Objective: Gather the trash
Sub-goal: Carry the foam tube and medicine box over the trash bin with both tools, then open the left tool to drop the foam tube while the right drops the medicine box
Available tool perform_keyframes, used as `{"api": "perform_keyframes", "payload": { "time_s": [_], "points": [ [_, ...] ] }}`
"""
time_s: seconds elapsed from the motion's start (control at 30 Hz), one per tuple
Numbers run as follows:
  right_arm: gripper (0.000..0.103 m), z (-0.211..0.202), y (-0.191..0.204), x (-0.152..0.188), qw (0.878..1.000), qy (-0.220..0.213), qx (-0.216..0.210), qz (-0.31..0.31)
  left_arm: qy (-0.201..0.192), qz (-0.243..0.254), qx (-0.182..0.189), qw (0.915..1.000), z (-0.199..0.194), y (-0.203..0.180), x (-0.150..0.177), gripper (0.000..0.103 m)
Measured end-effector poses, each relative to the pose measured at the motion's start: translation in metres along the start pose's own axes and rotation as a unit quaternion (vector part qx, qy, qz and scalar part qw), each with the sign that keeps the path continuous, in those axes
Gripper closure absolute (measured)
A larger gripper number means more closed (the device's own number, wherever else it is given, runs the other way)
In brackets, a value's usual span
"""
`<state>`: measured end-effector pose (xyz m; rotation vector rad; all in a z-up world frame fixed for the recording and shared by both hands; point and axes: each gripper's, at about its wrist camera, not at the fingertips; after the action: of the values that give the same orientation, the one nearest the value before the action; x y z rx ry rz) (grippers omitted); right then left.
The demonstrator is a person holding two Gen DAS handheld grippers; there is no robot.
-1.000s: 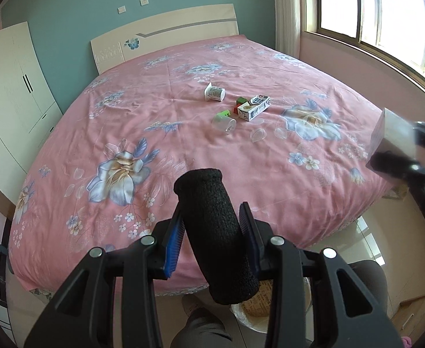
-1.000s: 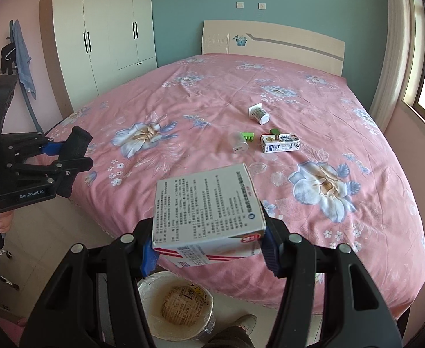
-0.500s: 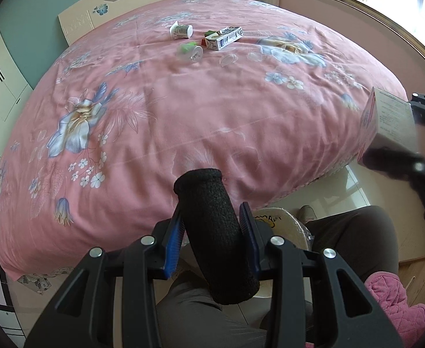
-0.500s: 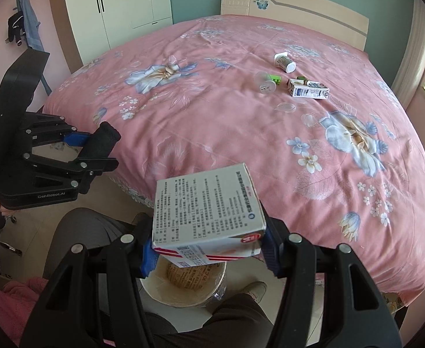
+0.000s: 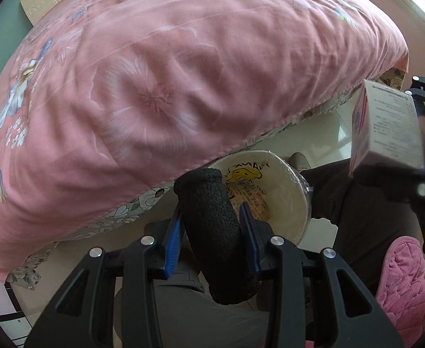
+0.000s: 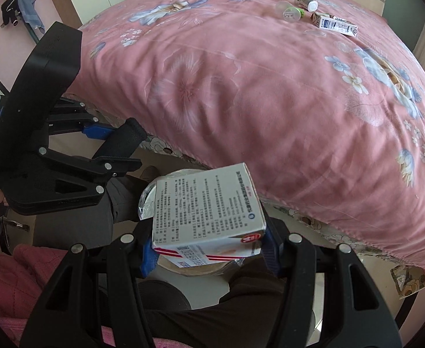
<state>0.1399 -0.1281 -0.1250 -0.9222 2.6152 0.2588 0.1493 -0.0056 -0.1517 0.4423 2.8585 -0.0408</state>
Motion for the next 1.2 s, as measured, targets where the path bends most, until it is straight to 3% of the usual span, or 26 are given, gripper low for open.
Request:
{"api": "perform_keyframes", "payload": {
  "time_s": [0.3, 0.6, 1.2],
  "points": [
    [0.045, 0.064, 0.009, 0.031, 0.997, 0.067, -0.023, -0.005, 0.065, 0.003, 0.016, 0.9977, 0.068, -0.014, 0.012, 0.063],
    [0.045, 0.121, 0.007, 0.050, 0.991, 0.123, -0.056, 0.013, 0.124, -0.026, 0.042, 0.9910, 0.136, -0.008, 0.019, 0.063],
    [0.045, 0.226, 0.000, 0.062, 0.959, 0.223, -0.134, 0.109, 0.187, -0.099, 0.074, 0.9744, 0.231, -0.001, 0.011, 0.063]
  ]
}}
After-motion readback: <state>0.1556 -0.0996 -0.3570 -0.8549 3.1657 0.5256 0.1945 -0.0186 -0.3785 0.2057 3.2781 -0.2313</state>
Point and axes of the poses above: each gripper's, at about its wrist camera, not at the fingertips, and z roughly the way its jaws point, y to its left, x to its underside, and after that the axes turned 7 degrees about -z, right-handed
